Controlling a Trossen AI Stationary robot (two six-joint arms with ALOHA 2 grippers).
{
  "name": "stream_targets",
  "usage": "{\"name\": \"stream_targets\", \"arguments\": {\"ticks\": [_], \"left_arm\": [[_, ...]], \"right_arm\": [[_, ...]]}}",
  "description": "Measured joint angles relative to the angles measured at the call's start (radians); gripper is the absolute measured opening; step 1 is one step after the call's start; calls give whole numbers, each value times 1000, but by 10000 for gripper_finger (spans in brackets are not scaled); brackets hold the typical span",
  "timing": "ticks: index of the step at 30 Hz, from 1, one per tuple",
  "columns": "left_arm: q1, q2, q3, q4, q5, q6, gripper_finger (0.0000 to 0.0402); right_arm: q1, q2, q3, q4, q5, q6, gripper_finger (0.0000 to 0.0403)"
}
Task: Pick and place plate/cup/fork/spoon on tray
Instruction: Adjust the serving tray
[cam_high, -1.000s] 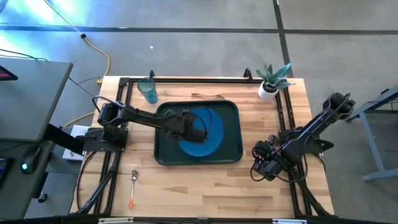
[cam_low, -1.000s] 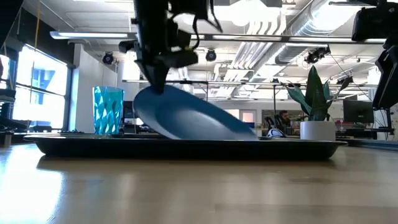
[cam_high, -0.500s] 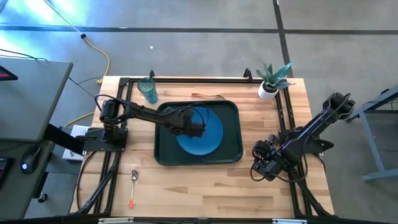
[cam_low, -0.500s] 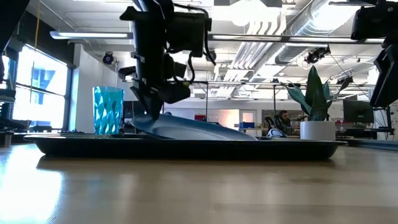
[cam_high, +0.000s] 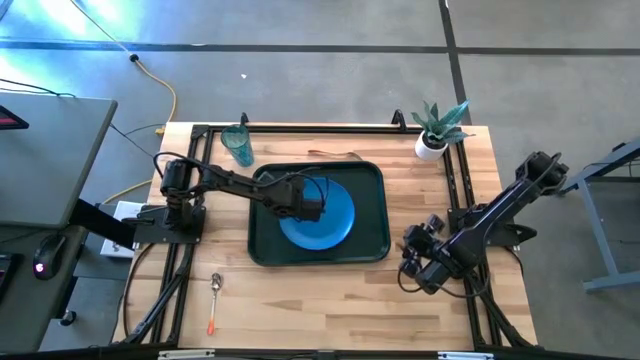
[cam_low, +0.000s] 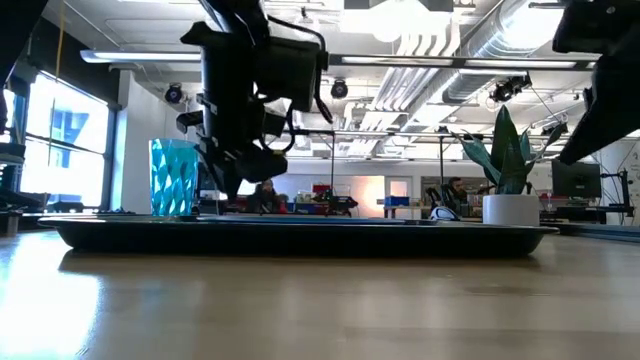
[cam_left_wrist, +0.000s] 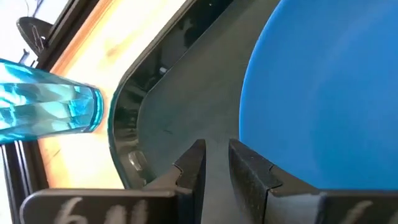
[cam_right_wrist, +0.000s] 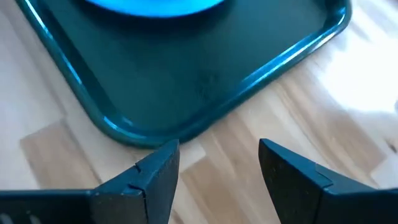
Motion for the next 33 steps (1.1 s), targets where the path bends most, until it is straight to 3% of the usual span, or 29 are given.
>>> {"name": "stream_targets", "arguments": {"ticks": [2,5,7,10,14,19,22,26,33], "left_arm": [[-19,-33,1,0,-33,-66,58],[-102,-81,-18,17,-181,-191,50],[-166,-108,-38,43,-258,-265,43],[-254,-140,-75,87,-277,-346,30],[-392,-139,-84,202,-251,-424,16],[-554,-140,-83,273,-384,-393,4],[-618,-148,-83,240,-453,-417,1],[-655,-154,-83,203,-460,-444,1],[-656,-159,-83,184,-459,-458,1]], "right_arm": [[0,40,0,32,100,34,210],[-2,117,0,131,263,74,210],[-20,161,0,166,329,49,210],[-97,187,1,168,373,20,208],[-267,204,-1,210,257,-74,189],[-391,234,-2,325,80,-236,156],[-407,252,-2,344,-3,-254,134],[-393,281,-2,337,-77,-226,106],[-317,295,-2,331,-91,-161,70]]}}
